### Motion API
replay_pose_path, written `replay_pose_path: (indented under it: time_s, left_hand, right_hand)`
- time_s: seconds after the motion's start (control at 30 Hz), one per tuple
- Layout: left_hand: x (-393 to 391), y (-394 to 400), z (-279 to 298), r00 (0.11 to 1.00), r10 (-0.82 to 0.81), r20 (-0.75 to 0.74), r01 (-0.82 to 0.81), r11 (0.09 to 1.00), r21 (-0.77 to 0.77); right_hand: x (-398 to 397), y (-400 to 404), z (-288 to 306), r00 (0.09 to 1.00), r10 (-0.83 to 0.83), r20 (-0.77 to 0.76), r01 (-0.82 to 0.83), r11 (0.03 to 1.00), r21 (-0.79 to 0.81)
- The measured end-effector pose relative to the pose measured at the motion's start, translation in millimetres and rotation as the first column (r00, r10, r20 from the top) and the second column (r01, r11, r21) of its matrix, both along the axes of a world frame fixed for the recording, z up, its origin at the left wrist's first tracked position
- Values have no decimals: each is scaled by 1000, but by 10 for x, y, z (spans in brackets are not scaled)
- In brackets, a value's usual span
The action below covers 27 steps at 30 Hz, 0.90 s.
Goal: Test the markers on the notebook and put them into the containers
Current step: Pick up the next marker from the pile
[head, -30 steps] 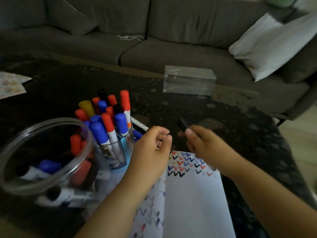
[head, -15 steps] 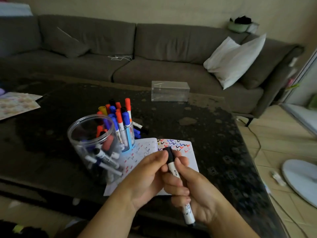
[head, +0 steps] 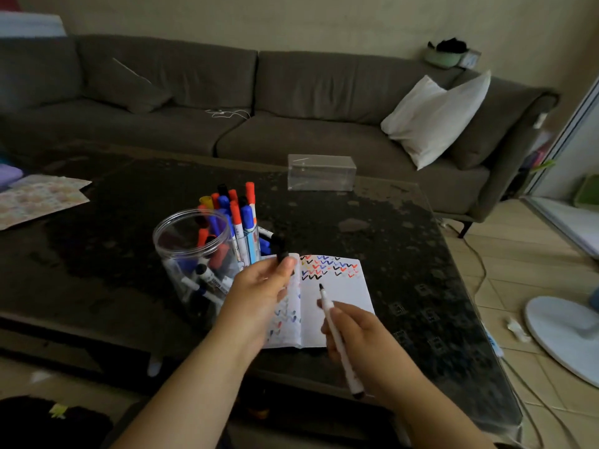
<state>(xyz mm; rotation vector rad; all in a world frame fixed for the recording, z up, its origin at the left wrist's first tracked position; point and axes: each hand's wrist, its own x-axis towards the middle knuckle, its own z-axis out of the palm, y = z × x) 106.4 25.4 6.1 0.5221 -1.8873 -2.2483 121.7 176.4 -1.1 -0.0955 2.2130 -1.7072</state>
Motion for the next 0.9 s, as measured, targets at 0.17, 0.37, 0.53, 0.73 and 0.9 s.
replay_pose_path:
  time_s: [0.17, 0.37, 0.53, 0.73, 0.9]
  left_hand:
    - [53, -35, -161, 996, -3, 86, 30, 949, -315]
    - [-88, -52, -321, 993, -97, 71, 121, 778, -617]
    - [-282, 23, -438, 979, -165, 120, 198, 625, -755]
    - [-488, 115, -631, 958, -272, 87, 225, 532, -817]
    - [-596, 150, -719, 951, -299, 74, 224, 507, -832]
  right_hand:
    - [-125, 39, -20, 994, -59, 93, 84, 953, -292]
    - [-393, 119, -71, 929, -85, 360, 301, 739, -603]
    - [-694, 119, -251, 969, -129, 211, 206, 892, -402]
    - [-1151, 45, -536, 970, -182, -164, 195, 978, 69]
    - [-1372, -5, -741, 940, -232, -249, 261, 962, 87]
